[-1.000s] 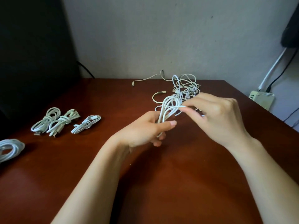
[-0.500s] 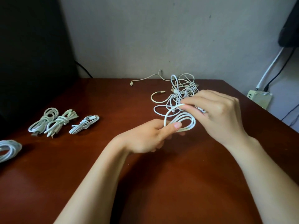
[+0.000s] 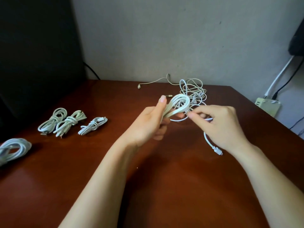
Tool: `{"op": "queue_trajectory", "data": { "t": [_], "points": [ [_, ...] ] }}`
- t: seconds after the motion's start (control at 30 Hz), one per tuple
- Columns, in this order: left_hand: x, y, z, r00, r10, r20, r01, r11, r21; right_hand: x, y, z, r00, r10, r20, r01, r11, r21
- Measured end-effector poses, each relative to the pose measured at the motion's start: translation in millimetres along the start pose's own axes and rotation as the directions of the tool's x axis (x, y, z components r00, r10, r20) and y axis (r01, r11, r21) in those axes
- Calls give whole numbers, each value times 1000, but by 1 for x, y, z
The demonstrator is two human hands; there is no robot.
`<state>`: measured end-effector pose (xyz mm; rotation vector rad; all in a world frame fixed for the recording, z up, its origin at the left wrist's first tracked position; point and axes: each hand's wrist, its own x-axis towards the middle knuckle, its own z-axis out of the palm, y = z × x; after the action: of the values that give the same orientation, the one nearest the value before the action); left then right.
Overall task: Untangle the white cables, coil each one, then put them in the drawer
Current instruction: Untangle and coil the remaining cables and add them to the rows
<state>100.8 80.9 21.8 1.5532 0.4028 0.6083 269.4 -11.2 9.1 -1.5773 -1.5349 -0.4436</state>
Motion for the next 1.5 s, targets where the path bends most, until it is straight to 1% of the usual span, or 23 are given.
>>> {"op": "queue_trajectory", "data": {
  "t": [0.07, 0.17, 0.27, 0.33, 0.43, 0.57, 0.63, 0.67, 0.7, 0.73, 0.77, 0.8, 0.83, 0.9, 1.0, 1.03, 1.1, 1.17, 1.23, 1.3, 1.4, 1.43, 1.5],
  "points": [
    [4, -4, -3, 993, -5, -115, -4, 997, -74, -3, -8, 4, 997, -63, 43, 64, 998, -12],
    [8, -11, -8, 956, -55, -289, 10, 988, -155, -7, -20, 11, 982, -156, 110, 159, 987, -22],
    [10, -16, -9, 914, -86, -397, 9, 981, -193, -11, -31, 17, 962, -235, 138, 240, 971, -19],
    [12, -18, -10, 895, -104, -434, 0, 973, -232, -14, -35, 20, 947, -270, 177, 275, 961, -6],
    [14, -22, -15, 887, -143, -439, 13, 958, -285, -17, -41, 23, 919, -309, 243, 306, 951, 51],
    [13, -24, -17, 867, -199, -457, 66, 955, -290, -19, -48, 23, 901, -340, 268, 324, 940, 105],
    [13, -26, -18, 851, -172, -497, 88, 978, -188, -18, -49, 21, 898, -369, 240, 356, 929, 99],
    [13, -27, -18, 853, -124, -507, 99, 992, -77, -17, -49, 20, 896, -390, 213, 380, 921, 87],
    [12, -29, -18, 864, -50, -502, 101, 992, 75, -16, -49, 18, 892, -415, 178, 409, 910, 68],
    [11, -29, -16, 876, 32, -481, 99, 965, 244, -14, -48, 17, 889, -436, 140, 435, 899, 38],
    [9, -28, -14, 888, 104, -447, 94, 912, 399, -13, -48, 15, 885, -454, 107, 456, 890, 3],
    [6, -26, -10, 901, 156, -405, 83, 855, 512, -11, -47, 14, 882, -465, 78, 469, 883, -32],
    [4, -23, -5, 916, 190, -353, 56, 810, 583, -10, -46, 11, 883, -466, 48, 469, 881, -59],
    [0, -19, 3, 949, 221, -225, -21, 757, 653, -6, -44, 7, 896, -444, -4, 443, 895, -57],
    [0, -22, 12, 974, 218, -57, -116, 704, 700, -1, -37, -2, 942, -331, -49, 331, 944, 3],
    [0, -24, 15, 980, 200, -11, -139, 715, 686, 1, -33, -5, 958, -282, -60, 283, 959, 24],
    [-1, -25, 21, 985, 153, 78, -169, 780, 603, 5, -23, -10, 979, -190, -70, 195, 978, 75],
    [-3, -24, 24, 982, 117, 150, -177, 845, 504, 7, -14, -14, 993, -109, -40, 114, 983, 143],
    [-4, -23, 26, 977, 102, 187, -170, 901, 399, 8, -8, -16, 1000, -12, -1, 12, 974, 226],
    [-4, -20, 28, 977, 93, 190, -142, 953, 268, 9, -3, -15, 993, 105, 43, -114, 945, 308],
    [-3, -18, 30, 984, 85, 154, -95, 994, 60, 8, 3, -10, 966, 225, 126, -255, 900, 354],
    [-2, -17, 30, 987, 90, 130, -92, 996, 6, 7, 4, -7, 957, 246, 156, -285, 898, 336],
    [-2, -14, 29, 994, 94, 55, -90, 993, -71, 2, 4, -2, 959, 209, 190, -252, 937, 241]
  ]
}}
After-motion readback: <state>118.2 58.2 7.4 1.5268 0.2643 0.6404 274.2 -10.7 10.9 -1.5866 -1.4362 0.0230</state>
